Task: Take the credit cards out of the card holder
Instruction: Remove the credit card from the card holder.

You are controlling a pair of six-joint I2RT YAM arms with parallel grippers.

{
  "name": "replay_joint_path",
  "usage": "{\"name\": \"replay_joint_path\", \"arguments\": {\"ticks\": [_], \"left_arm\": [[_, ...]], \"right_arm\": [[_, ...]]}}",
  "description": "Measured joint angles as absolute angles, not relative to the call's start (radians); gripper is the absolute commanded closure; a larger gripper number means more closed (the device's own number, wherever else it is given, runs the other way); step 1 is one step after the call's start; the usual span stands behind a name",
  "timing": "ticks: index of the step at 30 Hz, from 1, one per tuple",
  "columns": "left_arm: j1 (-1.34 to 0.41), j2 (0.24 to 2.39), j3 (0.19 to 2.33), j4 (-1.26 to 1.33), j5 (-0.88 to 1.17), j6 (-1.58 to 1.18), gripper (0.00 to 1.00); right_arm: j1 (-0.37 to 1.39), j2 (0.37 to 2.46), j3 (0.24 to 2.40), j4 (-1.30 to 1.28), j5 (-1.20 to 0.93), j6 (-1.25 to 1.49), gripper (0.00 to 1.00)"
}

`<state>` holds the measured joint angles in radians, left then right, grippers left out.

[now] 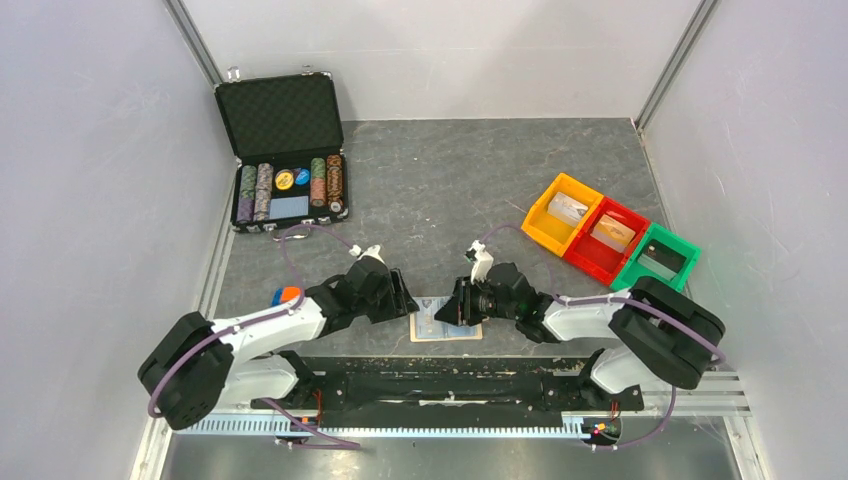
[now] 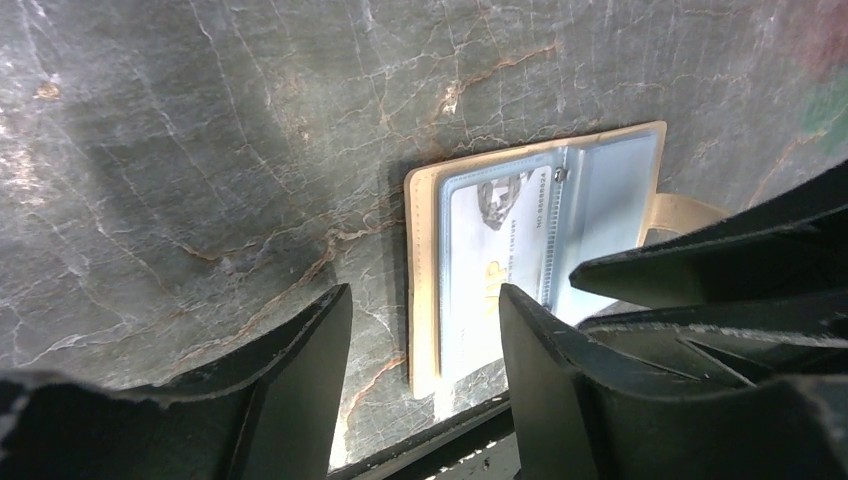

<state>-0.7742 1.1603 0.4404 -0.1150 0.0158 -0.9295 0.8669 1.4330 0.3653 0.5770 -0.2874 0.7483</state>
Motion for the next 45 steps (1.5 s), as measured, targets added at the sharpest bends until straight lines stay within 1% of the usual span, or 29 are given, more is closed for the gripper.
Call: {"name": "replay_joint_path", "arguments": {"ticks": [9,13,14,24,29,37,45], "left_arm": [[-0.774,1.198,0.436,-0.062,0.059,-0.925,0.37],[-0.774,1.217,0.421,-0.018,0.084,-0.925,0.37],[-0.774,1.232,0.414,0.019,0.107,-0.925,0.38],[-0.774,1.277,0.393,0.147,0.193,-0.926,0.47],[-0.773,1.277,0.355,0.229,0.239,-0.952,0.67],[-0.773,1.276,0.352,0.313,0.287,-0.969,0.97],[-0.773,1.308,0.334,0.372,0.299,-0.991,0.98]], "right_arm": [[0.86,1.494,0.362,0.566,-0.246,0.731,0.7],[0.838,1.506,0.332,0.617,-0.262,0.728,0.69],[0.821,1.506,0.305,0.663,-0.273,0.729,0.69],[0.793,1.507,0.268,0.726,-0.308,0.717,0.69],[0.774,1.51,0.225,0.798,-0.334,0.725,0.69],[0.759,1.52,0.183,0.88,-0.368,0.745,0.7],[0.736,1.545,0.134,0.994,-0.43,0.79,0.66]]}}
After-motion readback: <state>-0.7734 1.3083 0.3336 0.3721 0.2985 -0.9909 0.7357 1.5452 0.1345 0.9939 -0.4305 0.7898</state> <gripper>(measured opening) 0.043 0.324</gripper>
